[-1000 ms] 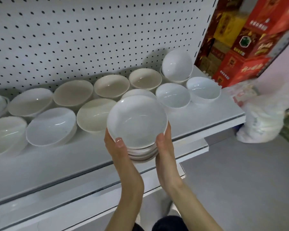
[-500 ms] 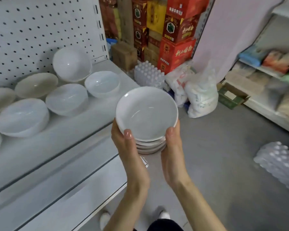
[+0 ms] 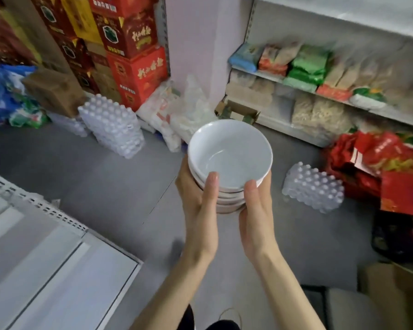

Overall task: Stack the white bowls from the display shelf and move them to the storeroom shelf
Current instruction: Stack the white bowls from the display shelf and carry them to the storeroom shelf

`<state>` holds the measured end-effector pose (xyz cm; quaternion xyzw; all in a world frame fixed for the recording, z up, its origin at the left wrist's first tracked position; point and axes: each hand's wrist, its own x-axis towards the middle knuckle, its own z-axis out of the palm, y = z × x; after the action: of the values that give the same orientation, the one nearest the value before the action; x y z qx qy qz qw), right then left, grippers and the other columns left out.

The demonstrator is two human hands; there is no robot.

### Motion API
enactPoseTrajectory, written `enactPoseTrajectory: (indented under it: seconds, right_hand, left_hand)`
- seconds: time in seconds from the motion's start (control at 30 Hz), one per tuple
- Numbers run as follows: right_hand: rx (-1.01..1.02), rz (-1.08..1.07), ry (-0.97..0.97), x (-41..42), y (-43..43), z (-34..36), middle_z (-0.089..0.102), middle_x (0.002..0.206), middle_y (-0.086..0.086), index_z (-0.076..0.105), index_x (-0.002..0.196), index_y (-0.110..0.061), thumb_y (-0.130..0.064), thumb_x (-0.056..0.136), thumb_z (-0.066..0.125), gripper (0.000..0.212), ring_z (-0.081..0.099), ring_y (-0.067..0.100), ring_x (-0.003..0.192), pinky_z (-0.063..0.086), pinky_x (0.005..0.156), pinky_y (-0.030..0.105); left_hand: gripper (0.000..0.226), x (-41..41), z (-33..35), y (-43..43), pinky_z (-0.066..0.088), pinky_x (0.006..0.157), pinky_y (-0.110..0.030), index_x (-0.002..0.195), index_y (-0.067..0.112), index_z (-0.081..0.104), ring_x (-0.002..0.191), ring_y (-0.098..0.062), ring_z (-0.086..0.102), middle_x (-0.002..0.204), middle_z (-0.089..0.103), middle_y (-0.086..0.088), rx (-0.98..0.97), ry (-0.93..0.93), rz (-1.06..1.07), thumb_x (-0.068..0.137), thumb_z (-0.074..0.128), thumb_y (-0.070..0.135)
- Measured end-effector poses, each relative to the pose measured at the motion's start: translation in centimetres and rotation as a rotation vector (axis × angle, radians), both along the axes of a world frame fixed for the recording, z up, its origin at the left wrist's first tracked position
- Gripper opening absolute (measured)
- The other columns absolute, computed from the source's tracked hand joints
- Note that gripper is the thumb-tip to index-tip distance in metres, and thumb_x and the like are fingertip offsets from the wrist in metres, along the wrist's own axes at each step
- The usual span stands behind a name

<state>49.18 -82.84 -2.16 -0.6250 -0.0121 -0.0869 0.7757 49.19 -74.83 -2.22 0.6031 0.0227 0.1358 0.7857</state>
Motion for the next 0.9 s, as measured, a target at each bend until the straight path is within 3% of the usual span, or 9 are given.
enactPoseTrajectory:
  seconds: [0.27,0.37,0.5,0.67,0.77,0.9]
  right_hand:
    - [-0.025,-0.172,-0.044,16.8,-11.0,-0.1,0.040,0.148,0.000,0.025,0.149,-0.023,-0.074,0.068,0.064,0.102,0.038,0.017,0.137,0.031,0.114,0.043]
    - [-0.020,-0.219,-0.057,24.0,-15.5,1.2,0.042,0.147,-0.004,0.026,0.148,-0.029,-0.072,0.068,0.064,0.098,0.040,0.013,0.136,0.034,0.112,0.037]
    - [-0.023,-0.282,-0.080,33.7,-23.1,3.0,0.043,0.146,-0.004,0.028,0.147,-0.031,-0.064,0.072,0.065,0.090,0.040,0.013,0.135,0.032,0.113,0.043]
    - [-0.025,-0.384,-0.122,44.2,-33.9,4.0,0.045,0.145,-0.006,0.029,0.147,-0.029,-0.049,0.078,0.059,0.078,0.043,0.011,0.134,0.034,0.114,0.042]
    - [-0.013,-0.390,-0.169,50.9,-41.0,3.8,0.045,0.146,-0.007,0.030,0.145,-0.038,-0.060,0.075,0.066,0.081,0.041,0.012,0.135,0.031,0.115,0.044]
    - [0.003,-0.399,-0.162,59.8,-50.4,4.2,0.044,0.146,-0.006,0.030,0.146,-0.034,-0.070,0.069,0.067,0.093,0.040,0.014,0.136,0.029,0.115,0.048]
  left_hand:
    - [0.079,18.4,-0.6,-11.6,0.035,0.113,-0.046,0.146,0.013,0.032,0.134,-0.015,0.044,0.146,0.045,-0.004,-0.039,-0.064,-0.133,0.083,0.053,0.056]
    - [0.072,26.2,0.7,-16.2,0.034,0.113,-0.046,0.143,0.018,0.036,0.135,-0.016,0.043,0.144,0.046,-0.002,-0.050,-0.071,-0.169,0.083,0.050,0.054]
    - [0.063,36.3,2.8,-23.6,0.036,0.112,-0.048,0.135,0.029,0.043,0.132,-0.018,0.045,0.139,0.049,-0.002,-0.061,-0.086,-0.269,0.080,0.053,0.059]
    - [0.065,47.5,3.8,-34.5,0.038,0.110,-0.049,0.134,0.028,0.045,0.131,-0.019,0.047,0.139,0.049,-0.003,-0.096,-0.086,-0.345,0.077,0.056,0.058]
    - [0.070,54.5,3.6,-41.6,0.039,0.109,-0.049,0.137,0.027,0.045,0.129,-0.018,0.049,0.137,0.052,-0.001,-0.090,-0.119,-0.376,0.075,0.057,0.057]
    - [0.081,63.3,3.5,-51.0,0.038,0.110,-0.047,0.139,0.039,0.041,0.130,-0.013,0.048,0.138,0.051,0.005,-0.023,-0.077,-0.372,0.069,0.058,0.076]
